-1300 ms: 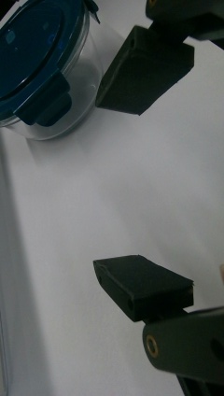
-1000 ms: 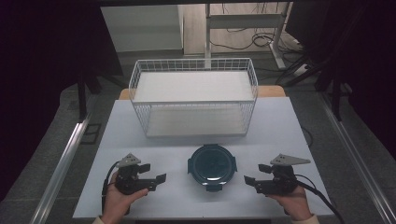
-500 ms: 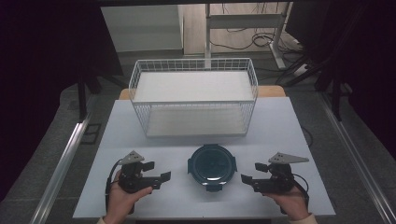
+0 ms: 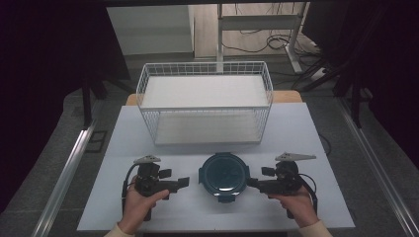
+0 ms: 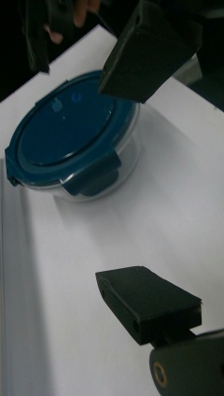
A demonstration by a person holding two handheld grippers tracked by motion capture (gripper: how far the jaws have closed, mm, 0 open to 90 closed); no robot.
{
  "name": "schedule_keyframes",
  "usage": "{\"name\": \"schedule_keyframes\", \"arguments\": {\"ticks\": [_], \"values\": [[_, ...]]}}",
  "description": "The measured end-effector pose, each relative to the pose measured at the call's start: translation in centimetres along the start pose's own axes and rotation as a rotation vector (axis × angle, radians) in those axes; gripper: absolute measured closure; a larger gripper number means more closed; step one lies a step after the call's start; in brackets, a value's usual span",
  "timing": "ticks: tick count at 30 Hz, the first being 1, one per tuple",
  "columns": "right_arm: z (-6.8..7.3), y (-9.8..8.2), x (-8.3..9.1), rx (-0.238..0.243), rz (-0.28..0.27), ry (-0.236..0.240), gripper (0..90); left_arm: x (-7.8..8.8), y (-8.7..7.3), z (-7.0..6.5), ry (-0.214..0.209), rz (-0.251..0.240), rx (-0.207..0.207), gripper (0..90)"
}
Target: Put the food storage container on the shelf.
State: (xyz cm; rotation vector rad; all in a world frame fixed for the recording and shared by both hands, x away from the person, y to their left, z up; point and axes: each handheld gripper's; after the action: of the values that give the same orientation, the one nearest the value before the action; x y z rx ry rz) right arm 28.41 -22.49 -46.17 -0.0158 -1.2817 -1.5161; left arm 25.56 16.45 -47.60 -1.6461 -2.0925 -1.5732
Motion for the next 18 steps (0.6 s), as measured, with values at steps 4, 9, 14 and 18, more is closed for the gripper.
{"name": "schedule_keyframes", "arguments": {"ticks": [4,9,14,18], "values": [[-0.2,0.4,-0.8,-0.050,0.014,0.015,14.0,-0.9,0.5,0.1,-0.035,0.017,0.027,10.5],[-0.3,1.4,-2.5,-0.113,0.032,0.036,12.5,-2.7,1.4,0.0,-0.075,0.043,0.059,10.6],[-0.5,1.5,-3.9,-0.147,0.059,0.026,10.8,-4.6,1.7,0.3,-0.104,0.076,0.090,10.7],[-0.7,1.2,-4.3,-0.168,0.075,0.044,10.8,-5.7,1.6,0.2,-0.131,0.101,0.094,10.9]]}}
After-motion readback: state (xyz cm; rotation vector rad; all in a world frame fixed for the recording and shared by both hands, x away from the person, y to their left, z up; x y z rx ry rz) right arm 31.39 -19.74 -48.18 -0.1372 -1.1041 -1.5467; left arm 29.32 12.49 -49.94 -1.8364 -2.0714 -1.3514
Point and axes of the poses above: each handheld gripper's, and its own axes: x roughly backward along the jaws, y roughly out of its top, z roughly to its left, and after that the axes turned 3 degrees about -x, right-handed
